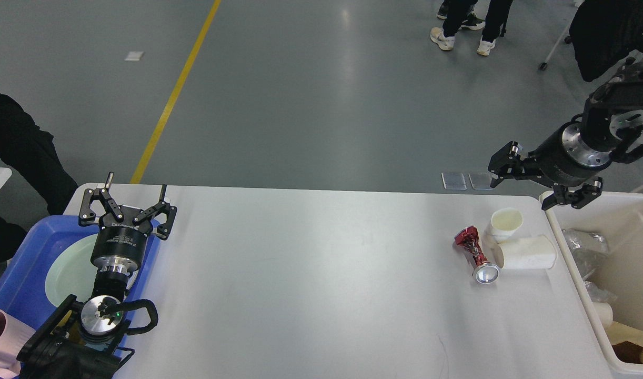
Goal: Tidy desktop
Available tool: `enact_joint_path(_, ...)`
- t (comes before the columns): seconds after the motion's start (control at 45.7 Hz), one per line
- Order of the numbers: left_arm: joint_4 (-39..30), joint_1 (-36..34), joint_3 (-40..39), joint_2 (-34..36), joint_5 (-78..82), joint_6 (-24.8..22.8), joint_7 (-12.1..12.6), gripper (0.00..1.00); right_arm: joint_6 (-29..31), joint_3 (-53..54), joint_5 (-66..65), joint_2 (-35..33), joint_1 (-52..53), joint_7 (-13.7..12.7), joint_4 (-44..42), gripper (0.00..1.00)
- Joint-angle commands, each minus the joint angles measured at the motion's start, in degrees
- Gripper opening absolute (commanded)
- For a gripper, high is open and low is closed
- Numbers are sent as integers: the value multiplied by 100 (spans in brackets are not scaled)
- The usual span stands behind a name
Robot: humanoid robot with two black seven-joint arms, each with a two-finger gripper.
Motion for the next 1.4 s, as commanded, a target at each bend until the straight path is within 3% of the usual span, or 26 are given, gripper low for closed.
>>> enact_joint_path(0.0, 0, -2, -6, 0, 0, 0, 0, 96, -7, 289, 234, 182, -1016, 2, -1176, 97)
enact_joint_path(0.175, 0, -2, -6, 0, 0, 0, 0, 96, -218, 1099, 146, 753, -2598, 11, -2916, 97)
enact_joint_path(0.306, 0, -2, -6, 0, 0, 0, 0, 96, -368, 1160, 41, 1018, -3004, 11, -3506, 97)
enact_joint_path(0.635, 0, -2, -6, 0, 0, 0, 0, 96, -1422, 1283, 32, 1290, -3443, 19, -3595, 97)
enact_joint_path(0.897, 0, -2, -6, 0, 0, 0, 0, 96, -2046, 1292, 23, 1642, -3944, 37, -4183, 97)
enact_joint_path(1.379, 0, -2, -6, 0, 0, 0, 0, 96, -3083, 1292, 23, 1835, -4472, 55, -4271, 97)
